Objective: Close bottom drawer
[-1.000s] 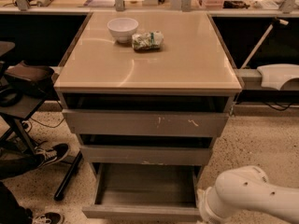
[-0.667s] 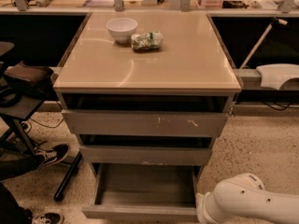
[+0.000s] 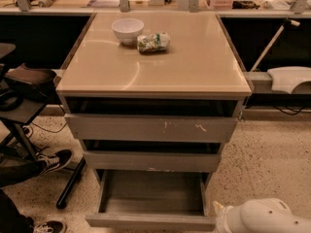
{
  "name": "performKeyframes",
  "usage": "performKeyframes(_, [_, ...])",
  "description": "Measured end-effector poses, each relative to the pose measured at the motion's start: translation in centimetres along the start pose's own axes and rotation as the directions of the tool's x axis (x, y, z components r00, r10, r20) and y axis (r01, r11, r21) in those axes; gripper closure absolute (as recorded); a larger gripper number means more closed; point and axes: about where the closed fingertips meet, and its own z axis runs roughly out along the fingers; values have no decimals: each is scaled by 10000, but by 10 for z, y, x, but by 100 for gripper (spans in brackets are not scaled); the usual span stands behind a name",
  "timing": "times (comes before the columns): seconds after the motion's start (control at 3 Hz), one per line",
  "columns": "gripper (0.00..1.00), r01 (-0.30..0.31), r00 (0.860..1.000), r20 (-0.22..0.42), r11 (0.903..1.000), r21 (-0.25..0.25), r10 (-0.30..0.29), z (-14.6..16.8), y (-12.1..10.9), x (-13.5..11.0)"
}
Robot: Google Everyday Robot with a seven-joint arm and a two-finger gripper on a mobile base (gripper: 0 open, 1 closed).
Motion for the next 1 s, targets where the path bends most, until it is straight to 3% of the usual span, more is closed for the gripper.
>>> performKeyframes(0.33, [0,-1022,9877,1264,9920,746,923,17,-42,50])
performKeyframes(0.67, [0,-1132,9803,1651,9933,216,1082,66,-41,96])
performKeyframes(1.0, [0,-492,9864,1490,9890,-1395,701,109,-22,106])
